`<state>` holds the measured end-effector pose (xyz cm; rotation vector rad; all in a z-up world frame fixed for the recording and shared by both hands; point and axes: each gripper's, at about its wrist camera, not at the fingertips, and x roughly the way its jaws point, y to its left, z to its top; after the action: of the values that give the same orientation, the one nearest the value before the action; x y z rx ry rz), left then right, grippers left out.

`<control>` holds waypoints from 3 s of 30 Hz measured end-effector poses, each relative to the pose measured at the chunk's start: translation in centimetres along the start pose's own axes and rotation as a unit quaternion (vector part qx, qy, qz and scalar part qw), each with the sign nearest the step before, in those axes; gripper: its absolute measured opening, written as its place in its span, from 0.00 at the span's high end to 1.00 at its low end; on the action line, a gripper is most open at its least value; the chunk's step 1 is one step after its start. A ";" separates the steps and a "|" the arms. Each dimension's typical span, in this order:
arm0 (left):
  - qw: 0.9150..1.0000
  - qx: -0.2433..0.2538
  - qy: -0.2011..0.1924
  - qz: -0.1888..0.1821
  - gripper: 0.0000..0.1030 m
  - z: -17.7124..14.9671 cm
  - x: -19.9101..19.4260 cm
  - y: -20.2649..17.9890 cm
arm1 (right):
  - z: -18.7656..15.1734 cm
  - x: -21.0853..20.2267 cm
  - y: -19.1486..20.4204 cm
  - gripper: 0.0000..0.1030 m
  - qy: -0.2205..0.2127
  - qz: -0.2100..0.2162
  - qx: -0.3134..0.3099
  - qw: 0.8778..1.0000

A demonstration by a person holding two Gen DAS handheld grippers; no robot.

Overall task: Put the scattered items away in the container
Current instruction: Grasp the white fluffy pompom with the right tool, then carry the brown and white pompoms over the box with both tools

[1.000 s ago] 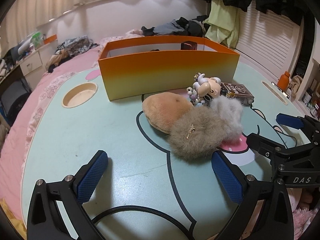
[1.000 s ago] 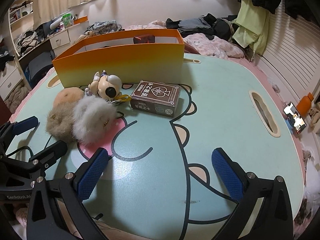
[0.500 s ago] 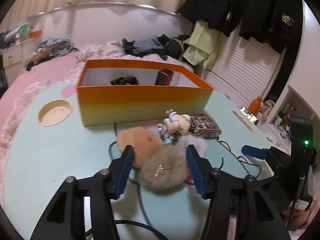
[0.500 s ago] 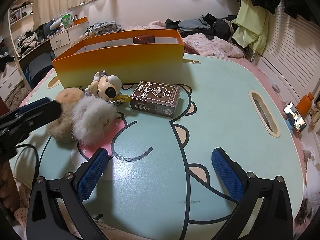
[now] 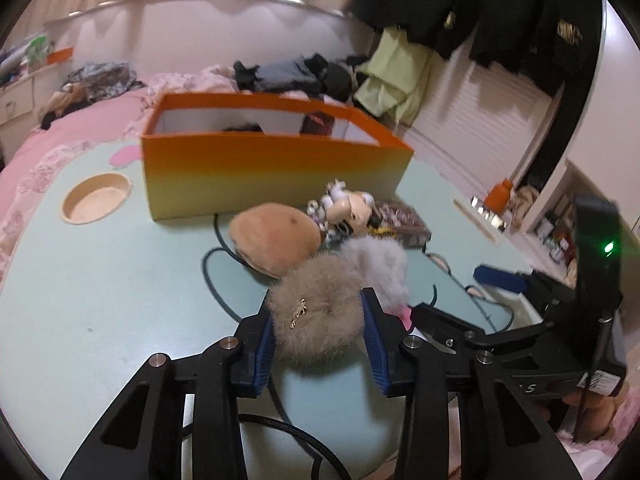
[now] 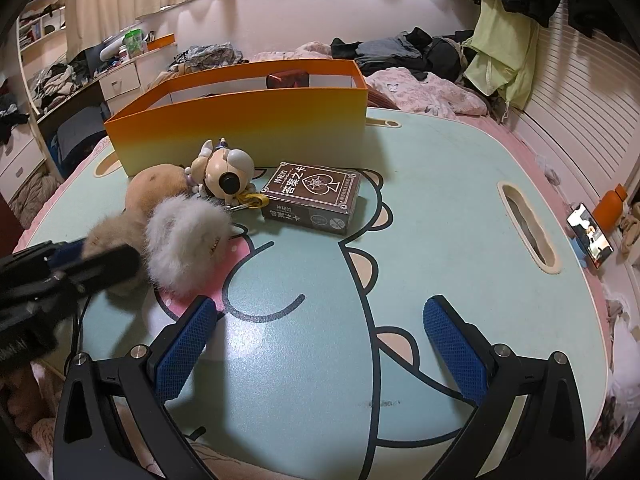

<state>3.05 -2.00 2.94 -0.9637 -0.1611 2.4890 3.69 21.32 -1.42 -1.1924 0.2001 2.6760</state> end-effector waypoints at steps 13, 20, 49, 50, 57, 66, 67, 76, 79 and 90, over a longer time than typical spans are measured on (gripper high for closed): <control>0.998 -0.050 -0.021 0.044 0.64 -0.4 -1.3 2.6 | 2.5 -1.8 5.8 0.19 -0.060 0.084 -0.081 0.991; 0.997 -0.053 -0.021 0.048 0.63 -0.5 -1.1 2.9 | 2.4 1.2 5.8 0.61 -0.001 0.095 -0.077 0.992; 0.998 -0.033 -0.020 0.048 0.63 -0.8 -1.3 1.9 | 0.4 -2.6 2.3 0.75 -0.104 0.132 -0.019 0.986; 0.998 -0.033 -0.019 0.048 0.63 -0.8 -1.3 1.9 | 0.4 -2.9 2.1 0.75 -0.111 0.134 -0.016 0.985; 0.998 -0.031 -0.015 0.048 0.63 -0.7 -1.2 2.0 | 0.8 -2.5 1.9 0.75 -0.105 0.133 -0.005 0.986; 0.998 -0.031 -0.014 0.048 0.63 -0.8 -1.1 2.0 | 0.8 -2.2 1.6 0.75 -0.103 0.132 -0.007 0.986; 0.998 -0.031 -0.014 0.048 0.63 -0.8 -1.1 2.0 | 0.8 -2.2 1.5 0.75 -0.103 0.132 -0.006 0.986; 0.998 -0.030 -0.015 0.047 0.63 -0.7 -1.1 2.0 | 0.7 -2.1 1.2 0.75 -0.101 0.138 0.000 0.985; 0.998 -0.028 -0.015 0.047 0.63 -0.5 -1.1 2.1 | 0.8 -2.1 1.0 0.75 -0.100 0.139 0.001 0.985; 0.996 0.012 -0.079 0.037 0.63 6.9 -2.0 1.4 | 6.4 -3.1 -0.8 0.75 -0.137 0.111 0.010 0.984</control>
<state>-0.77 -3.74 8.90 -0.7767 -0.1470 2.6288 1.30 23.02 5.15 -0.8259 0.3319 2.9843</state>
